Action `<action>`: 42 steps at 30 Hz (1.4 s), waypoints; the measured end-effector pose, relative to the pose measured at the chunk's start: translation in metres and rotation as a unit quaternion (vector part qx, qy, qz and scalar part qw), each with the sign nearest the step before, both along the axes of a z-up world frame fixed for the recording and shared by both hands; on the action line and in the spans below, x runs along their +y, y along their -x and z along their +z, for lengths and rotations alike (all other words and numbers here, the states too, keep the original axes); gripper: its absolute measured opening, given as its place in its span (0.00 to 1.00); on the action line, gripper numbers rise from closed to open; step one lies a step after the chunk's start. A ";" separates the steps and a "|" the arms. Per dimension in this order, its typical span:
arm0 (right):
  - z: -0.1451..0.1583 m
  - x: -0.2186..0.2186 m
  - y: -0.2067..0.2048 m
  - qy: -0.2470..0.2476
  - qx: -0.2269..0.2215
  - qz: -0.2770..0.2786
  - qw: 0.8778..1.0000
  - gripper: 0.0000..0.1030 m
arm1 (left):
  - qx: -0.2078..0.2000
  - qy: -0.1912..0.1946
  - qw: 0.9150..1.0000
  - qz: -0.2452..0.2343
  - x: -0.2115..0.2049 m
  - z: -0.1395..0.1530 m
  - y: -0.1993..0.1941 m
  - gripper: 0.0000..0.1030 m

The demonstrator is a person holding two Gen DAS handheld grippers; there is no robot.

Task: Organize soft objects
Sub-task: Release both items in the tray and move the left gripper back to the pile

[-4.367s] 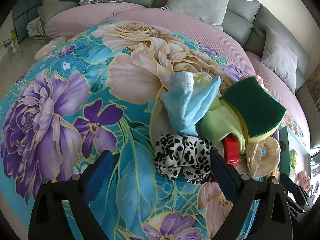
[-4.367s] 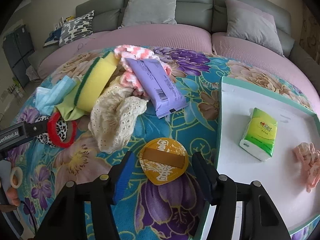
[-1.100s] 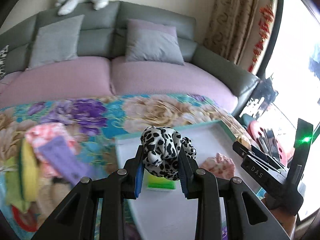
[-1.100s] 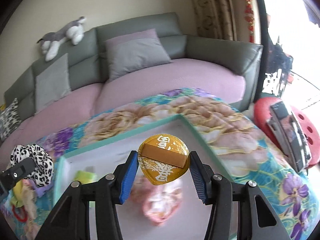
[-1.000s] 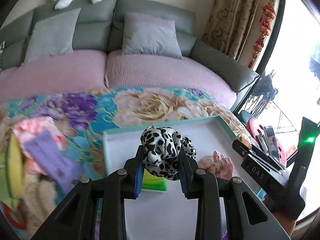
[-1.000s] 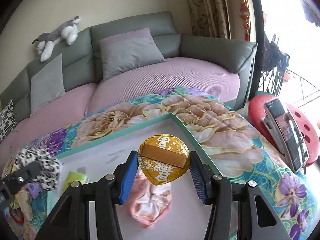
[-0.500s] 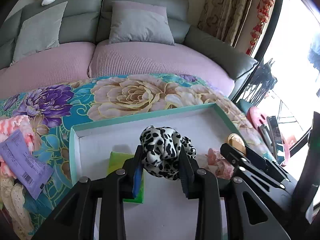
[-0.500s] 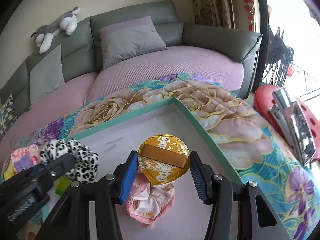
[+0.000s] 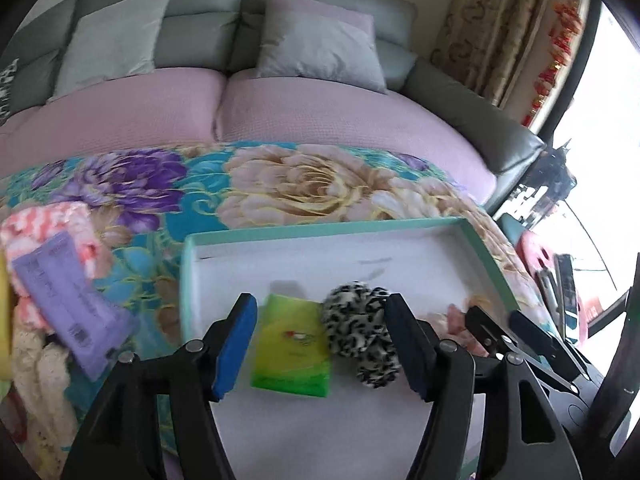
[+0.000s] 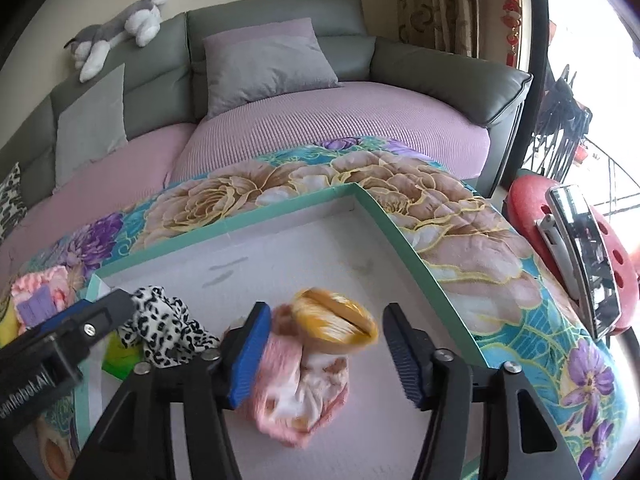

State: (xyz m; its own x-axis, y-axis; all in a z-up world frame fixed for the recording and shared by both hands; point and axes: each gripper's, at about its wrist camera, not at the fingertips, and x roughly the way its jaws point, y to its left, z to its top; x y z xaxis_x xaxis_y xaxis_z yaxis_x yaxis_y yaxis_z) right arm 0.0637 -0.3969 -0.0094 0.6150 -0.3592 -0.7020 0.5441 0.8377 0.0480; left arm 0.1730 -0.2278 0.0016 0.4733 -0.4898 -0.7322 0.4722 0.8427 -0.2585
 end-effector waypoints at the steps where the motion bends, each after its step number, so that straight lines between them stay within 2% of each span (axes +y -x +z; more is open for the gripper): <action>1: 0.000 0.001 0.000 0.004 0.001 -0.001 1.000 0.68 | 0.000 0.002 1.000 0.010 0.005 0.001 -0.001 0.70; 2: 0.000 0.002 0.000 0.004 0.001 0.001 1.000 0.72 | -0.002 0.003 1.000 0.019 0.009 0.002 -0.002 0.79; 4: 0.000 0.004 -0.002 0.002 0.001 0.006 1.000 0.75 | -0.010 -0.002 0.999 0.037 0.017 0.004 -0.003 0.87; 9: 0.003 0.008 -0.003 0.009 0.004 0.009 1.000 0.89 | -0.022 -0.006 0.997 0.072 0.035 0.009 -0.006 0.88; 12: 0.007 0.010 -0.001 0.011 -0.001 0.009 1.000 0.95 | -0.045 -0.018 0.994 0.102 0.049 0.016 -0.005 0.89; 15: 0.012 0.012 0.000 0.016 -0.006 0.009 1.000 0.97 | -0.061 -0.031 0.989 0.128 0.065 0.021 -0.004 0.96; 19: 0.020 0.020 0.000 0.024 -0.015 0.021 0.999 0.97 | -0.075 -0.035 0.983 0.165 0.097 0.030 -0.002 0.97; 21: 0.023 0.026 -0.001 0.024 -0.020 0.029 0.999 0.97 | -0.086 -0.042 0.979 0.183 0.114 0.034 -0.001 0.97; 25: 0.027 0.045 -0.009 0.018 -0.028 0.060 0.998 0.97 | -0.107 -0.075 0.964 0.229 0.152 0.040 0.001 0.97; 31: 0.025 0.089 -0.029 0.020 -0.020 0.125 0.992 0.97 | -0.098 -0.098 0.943 0.302 0.215 0.045 0.001 0.97; 35: 0.029 0.114 -0.034 0.016 -0.034 0.156 0.987 0.97 | -0.100 -0.125 0.924 0.348 0.254 0.044 0.006 0.97; 42: 0.025 0.160 -0.048 -0.006 -0.041 0.222 0.974 0.97 | -0.092 -0.111 0.916 0.375 0.290 0.045 0.016 0.97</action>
State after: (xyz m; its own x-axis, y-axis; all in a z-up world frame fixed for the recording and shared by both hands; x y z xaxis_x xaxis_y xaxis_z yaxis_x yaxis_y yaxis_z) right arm 0.1118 -0.2367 0.0154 0.7615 -0.0376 -0.6470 0.1224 0.9887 0.0867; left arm 0.1566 0.0623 0.0464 0.7411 0.1750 -0.6482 -0.2432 0.9698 -0.0162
